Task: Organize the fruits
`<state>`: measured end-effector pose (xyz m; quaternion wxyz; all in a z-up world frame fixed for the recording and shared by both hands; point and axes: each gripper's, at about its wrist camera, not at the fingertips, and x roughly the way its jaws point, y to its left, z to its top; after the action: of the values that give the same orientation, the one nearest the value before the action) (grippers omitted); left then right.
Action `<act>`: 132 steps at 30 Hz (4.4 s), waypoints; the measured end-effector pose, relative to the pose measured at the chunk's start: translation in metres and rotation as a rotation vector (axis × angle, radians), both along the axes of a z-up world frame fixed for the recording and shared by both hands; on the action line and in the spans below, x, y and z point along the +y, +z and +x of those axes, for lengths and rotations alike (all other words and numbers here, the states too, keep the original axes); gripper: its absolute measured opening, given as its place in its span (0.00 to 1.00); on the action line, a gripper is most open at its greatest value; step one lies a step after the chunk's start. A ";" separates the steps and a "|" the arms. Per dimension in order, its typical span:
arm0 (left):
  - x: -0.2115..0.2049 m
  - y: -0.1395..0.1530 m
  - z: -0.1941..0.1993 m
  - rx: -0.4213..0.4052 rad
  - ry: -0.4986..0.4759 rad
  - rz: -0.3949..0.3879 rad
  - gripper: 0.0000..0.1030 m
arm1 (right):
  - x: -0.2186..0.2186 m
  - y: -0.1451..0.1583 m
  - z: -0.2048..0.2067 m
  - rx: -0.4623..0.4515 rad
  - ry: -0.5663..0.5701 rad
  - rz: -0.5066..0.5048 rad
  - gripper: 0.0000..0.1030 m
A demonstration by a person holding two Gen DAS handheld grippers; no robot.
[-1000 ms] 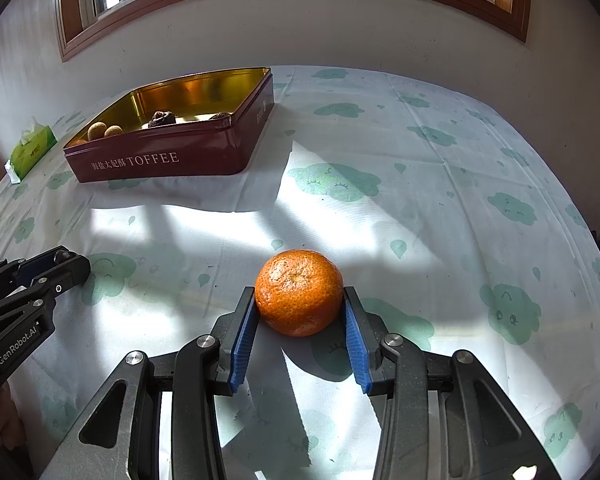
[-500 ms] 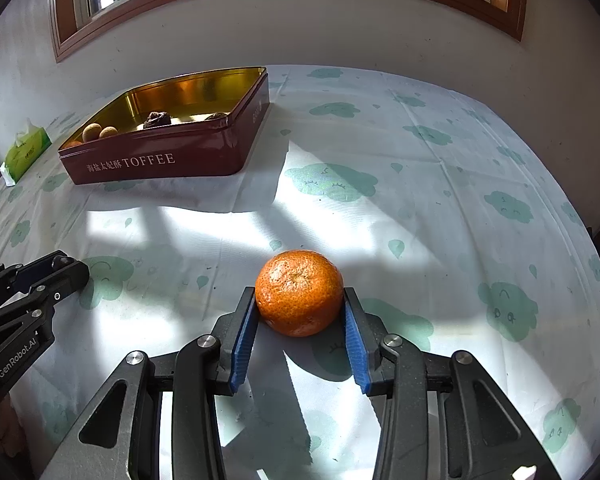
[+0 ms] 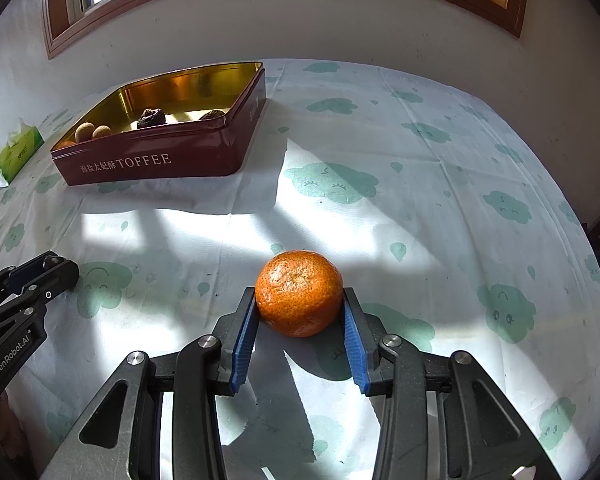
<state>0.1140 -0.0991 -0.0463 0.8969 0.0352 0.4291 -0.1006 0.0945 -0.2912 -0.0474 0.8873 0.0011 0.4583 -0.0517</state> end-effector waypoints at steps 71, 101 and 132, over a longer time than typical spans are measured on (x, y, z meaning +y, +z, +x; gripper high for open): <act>0.044 0.028 0.160 -0.019 0.058 -0.017 0.28 | 0.071 0.026 0.159 -0.030 0.195 0.027 0.36; 0.044 0.029 0.163 -0.016 0.073 0.004 0.29 | 0.073 0.028 0.177 -0.032 0.178 0.015 0.38; 0.054 0.049 0.065 -0.045 0.130 0.034 0.31 | 0.084 0.054 0.074 -0.084 0.127 0.024 0.56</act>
<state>0.1792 -0.0447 0.0031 0.9103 0.0247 0.4117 -0.0341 0.1688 -0.2073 0.0069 0.9071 -0.0154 0.4205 0.0103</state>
